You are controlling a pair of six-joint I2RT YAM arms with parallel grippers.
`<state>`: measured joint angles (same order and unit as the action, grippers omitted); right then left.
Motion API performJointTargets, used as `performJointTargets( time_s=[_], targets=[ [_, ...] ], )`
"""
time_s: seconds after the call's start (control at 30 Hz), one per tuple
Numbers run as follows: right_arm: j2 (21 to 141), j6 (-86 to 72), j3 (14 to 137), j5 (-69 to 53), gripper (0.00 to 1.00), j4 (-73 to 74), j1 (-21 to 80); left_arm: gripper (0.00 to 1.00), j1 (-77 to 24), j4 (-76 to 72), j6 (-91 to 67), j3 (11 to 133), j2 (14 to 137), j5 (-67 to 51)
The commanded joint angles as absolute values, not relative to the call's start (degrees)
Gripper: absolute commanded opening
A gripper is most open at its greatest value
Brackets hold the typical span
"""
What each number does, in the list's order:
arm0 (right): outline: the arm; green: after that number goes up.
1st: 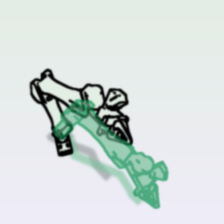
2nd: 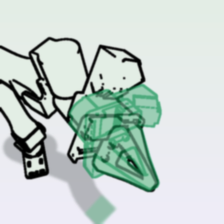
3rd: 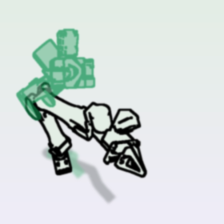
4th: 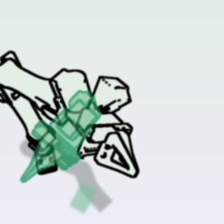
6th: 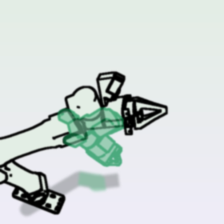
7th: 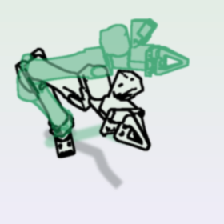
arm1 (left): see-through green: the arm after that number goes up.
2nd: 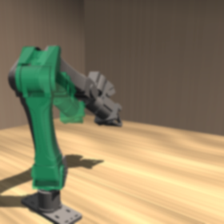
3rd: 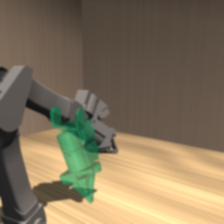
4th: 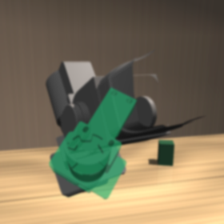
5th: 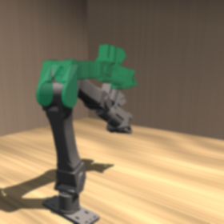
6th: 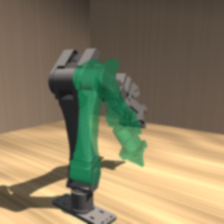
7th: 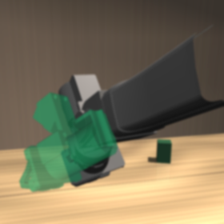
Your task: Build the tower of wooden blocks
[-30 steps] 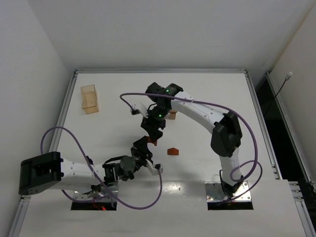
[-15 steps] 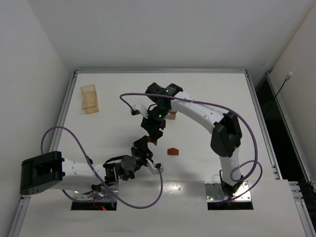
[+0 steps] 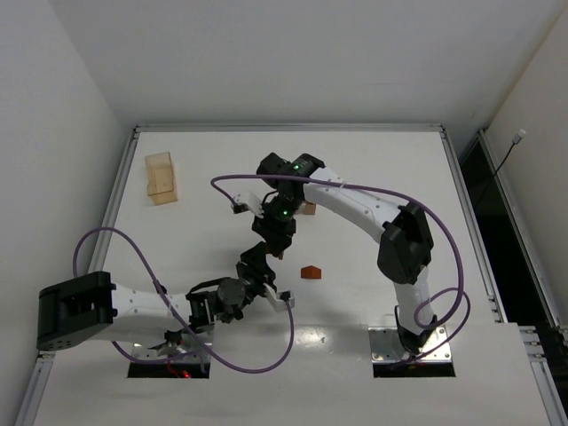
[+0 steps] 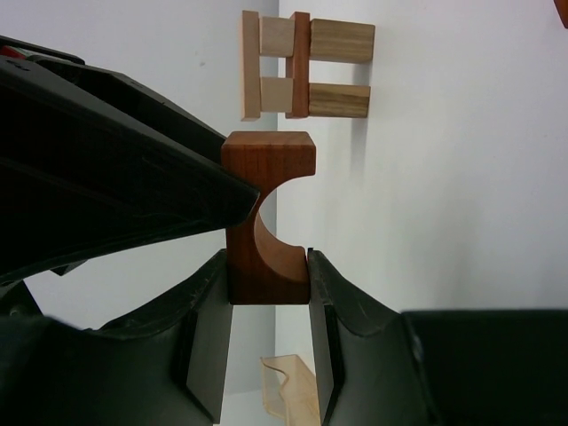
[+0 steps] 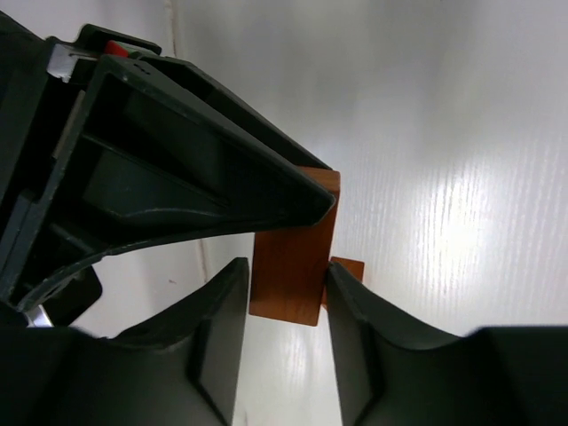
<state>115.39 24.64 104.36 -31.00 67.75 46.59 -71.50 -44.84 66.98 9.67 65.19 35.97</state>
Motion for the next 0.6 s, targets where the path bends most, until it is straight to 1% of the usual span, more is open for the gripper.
performJointTargets(
  time_s=[0.0, 0.03, 0.07, 0.1, 0.13, 0.23, 0.27, 0.3, 0.33, 0.37, 0.43, 0.47, 0.53, 0.57],
  targets=[
    [115.9, 24.8, 105.9, -32.0, 0.34, 68.6, 47.0, 0.00, -70.8, -47.4, 66.3, 11.3, 65.1, 36.4],
    [115.9, 24.8, 105.9, -32.0, 0.31, 68.6, 47.0, 0.00, -70.8, -47.4, 66.3, 11.3, 65.1, 36.4],
    [115.9, 25.3, 105.9, -32.0, 0.24, 68.6, 47.0, 0.00, -70.8, -47.4, 66.3, 11.3, 65.1, 36.4],
    [115.9, 25.3, 105.9, -32.0, 0.20, 68.6, 47.0, 0.00, -70.8, -47.4, 66.3, 11.3, 65.1, 36.4],
    [115.9, 25.3, 105.9, -32.0, 0.13, 68.6, 47.0, 0.00, -70.8, -47.4, 66.3, 11.3, 65.1, 36.4],
    [115.9, 25.3, 105.9, -32.0, 0.01, 68.6, 47.0, 0.00, -70.8, -46.3, 65.7, 11.9, 65.1, 36.4],
    [116.4, 25.8, 105.9, -31.5, 0.00, 68.6, 47.0, 0.00, -70.8, -45.8, 65.2, 11.9, 65.1, 36.4],
    [116.5, 25.8, 105.9, -31.5, 0.00, 68.6, 47.0, 0.03, -70.8, -45.8, 65.2, 11.9, 65.1, 36.4],
    [116.5, 25.8, 105.9, -31.5, 0.00, 68.6, 47.0, 0.10, -70.8, -45.1, 64.3, 12.6, 65.1, 36.4],
    [116.5, 25.8, 105.9, -30.9, 0.00, 68.6, 47.0, 0.27, -70.8, -44.5, 63.8, 12.6, 65.1, 37.0],
    [116.5, 26.4, 105.9, -30.9, 0.00, 68.6, 47.0, 0.51, -70.8, -42.8, 61.5, 13.8, 64.6, 37.9],
    [115.9, 26.4, 105.4, -30.3, 0.00, 68.6, 47.0, 0.70, -70.8, -41.8, 60.6, 14.8, 64.6, 38.7],
    [115.1, 26.4, 104.8, -29.3, 0.00, 68.6, 47.0, 0.85, -70.3, -40.4, 57.7, 15.3, 64.0, 40.0],
    [114.5, 26.4, 104.2, -29.3, 0.00, 68.6, 47.0, 0.94, -70.3, -39.7, 56.6, 15.3, 63.5, 40.9]
  ],
)
